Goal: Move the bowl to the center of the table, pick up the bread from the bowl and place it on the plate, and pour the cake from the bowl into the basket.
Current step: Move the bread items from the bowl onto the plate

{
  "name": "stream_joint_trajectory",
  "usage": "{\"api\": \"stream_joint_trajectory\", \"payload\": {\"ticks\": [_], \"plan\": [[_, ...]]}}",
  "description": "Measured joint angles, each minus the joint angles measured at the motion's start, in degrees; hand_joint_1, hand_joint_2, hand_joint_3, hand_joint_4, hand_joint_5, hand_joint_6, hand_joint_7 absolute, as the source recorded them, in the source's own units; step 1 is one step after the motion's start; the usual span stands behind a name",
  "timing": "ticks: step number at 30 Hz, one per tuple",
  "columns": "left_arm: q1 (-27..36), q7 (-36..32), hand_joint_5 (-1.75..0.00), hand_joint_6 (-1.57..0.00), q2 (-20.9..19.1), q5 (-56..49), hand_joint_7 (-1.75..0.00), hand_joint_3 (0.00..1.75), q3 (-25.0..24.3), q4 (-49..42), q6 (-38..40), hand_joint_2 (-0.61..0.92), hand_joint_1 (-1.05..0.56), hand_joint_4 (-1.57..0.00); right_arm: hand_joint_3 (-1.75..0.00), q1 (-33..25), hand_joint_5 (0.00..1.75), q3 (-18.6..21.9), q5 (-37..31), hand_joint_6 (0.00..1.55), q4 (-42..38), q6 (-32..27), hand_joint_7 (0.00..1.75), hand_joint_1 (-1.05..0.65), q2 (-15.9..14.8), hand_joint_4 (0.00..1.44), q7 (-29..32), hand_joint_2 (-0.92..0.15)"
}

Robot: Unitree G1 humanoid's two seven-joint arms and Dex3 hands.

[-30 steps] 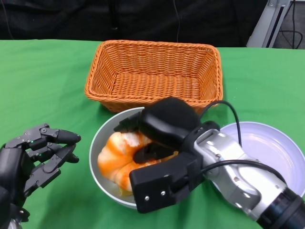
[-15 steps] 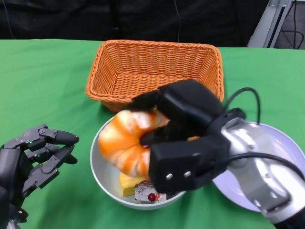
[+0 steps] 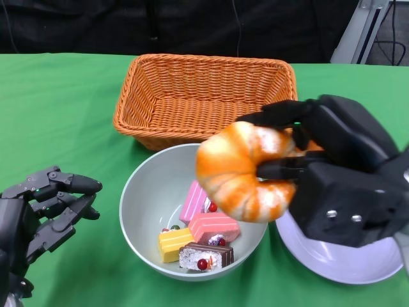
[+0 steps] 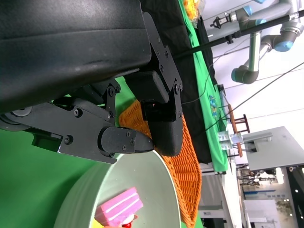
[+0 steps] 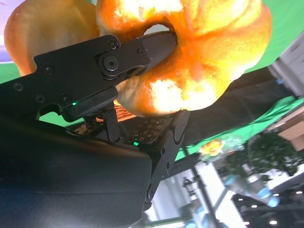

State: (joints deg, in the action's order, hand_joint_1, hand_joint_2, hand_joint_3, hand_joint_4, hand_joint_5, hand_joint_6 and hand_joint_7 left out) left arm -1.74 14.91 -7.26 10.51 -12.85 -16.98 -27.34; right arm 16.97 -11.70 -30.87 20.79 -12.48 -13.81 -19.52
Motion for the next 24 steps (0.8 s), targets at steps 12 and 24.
{"api": "stream_joint_trajectory", "payload": {"ticks": [12, 24], "plan": [[-0.21, 0.13, -1.28, -0.94, -0.64, 1.27, -0.78, 0.27, -0.76, -0.68, 0.06, 0.91, -0.14, -0.80, -0.12, -5.05, 1.72, 6.81, 5.27, 1.15, 5.59, -7.13, 0.16, -0.09, -2.79, 0.63, -1.99, -0.92], [-1.16, 0.98, -1.29, -0.94, -1.84, 2.34, -0.78, 0.24, -1.17, -2.27, 0.06, 0.92, -0.15, -0.80, -0.06, -11.50, 1.54, 6.70, 2.15, 1.06, -8.04, -4.18, 0.20, -0.10, -8.11, 0.66, 2.76, -0.92]]}}
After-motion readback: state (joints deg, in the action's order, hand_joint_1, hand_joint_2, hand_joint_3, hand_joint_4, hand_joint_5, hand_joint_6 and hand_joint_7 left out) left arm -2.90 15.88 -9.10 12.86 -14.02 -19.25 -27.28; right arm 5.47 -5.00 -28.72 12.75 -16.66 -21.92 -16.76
